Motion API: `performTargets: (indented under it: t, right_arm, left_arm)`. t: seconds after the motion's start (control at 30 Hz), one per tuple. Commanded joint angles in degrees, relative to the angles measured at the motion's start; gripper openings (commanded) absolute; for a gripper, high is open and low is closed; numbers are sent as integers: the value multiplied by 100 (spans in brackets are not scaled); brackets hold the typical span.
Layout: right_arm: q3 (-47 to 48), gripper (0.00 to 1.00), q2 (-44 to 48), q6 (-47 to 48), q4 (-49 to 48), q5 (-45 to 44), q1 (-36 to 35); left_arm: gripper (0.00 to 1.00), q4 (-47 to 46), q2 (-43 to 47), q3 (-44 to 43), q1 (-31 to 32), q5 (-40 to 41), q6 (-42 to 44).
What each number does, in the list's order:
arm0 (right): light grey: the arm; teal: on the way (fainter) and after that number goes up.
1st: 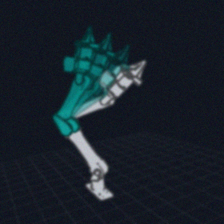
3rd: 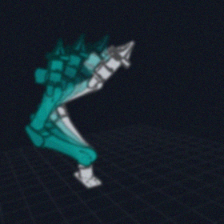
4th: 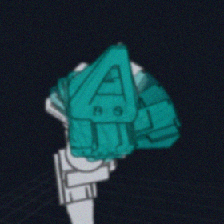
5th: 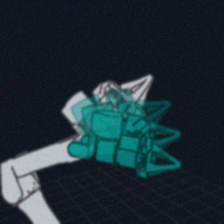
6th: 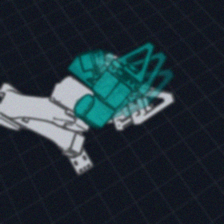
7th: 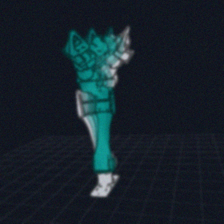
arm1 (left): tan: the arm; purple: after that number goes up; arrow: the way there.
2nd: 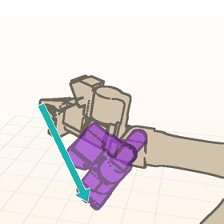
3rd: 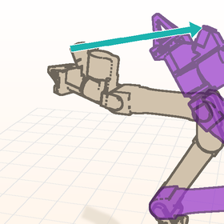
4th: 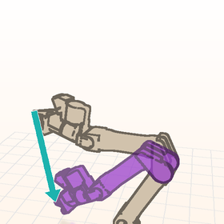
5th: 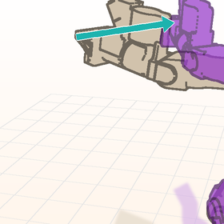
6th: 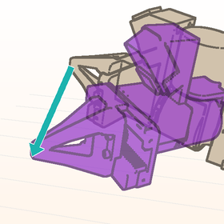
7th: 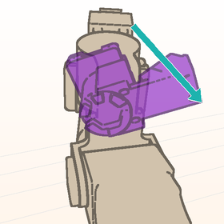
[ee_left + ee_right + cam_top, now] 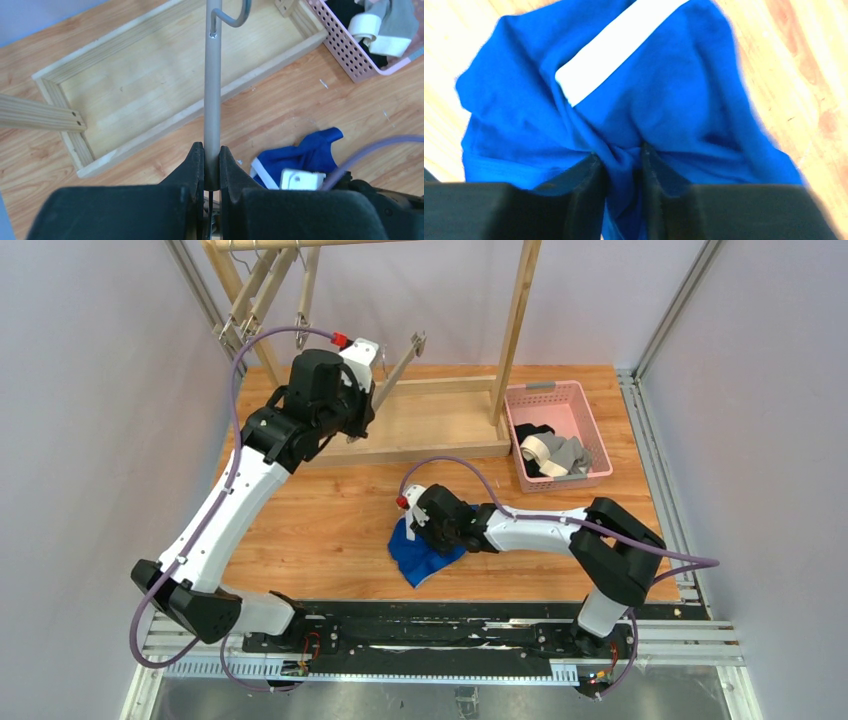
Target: Remove the underwear clipped to the hanger
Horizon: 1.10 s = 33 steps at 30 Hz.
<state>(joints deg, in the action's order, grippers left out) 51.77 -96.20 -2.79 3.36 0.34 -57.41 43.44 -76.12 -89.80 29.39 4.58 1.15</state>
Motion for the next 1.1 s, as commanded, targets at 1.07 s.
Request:
performTargets:
  t: [1.07]
  right_arm:
    - [788, 0, 3009, 432, -297, -1806, 4308]
  left_arm:
    - [0, 358, -1386, -3525, -970, -783, -13]
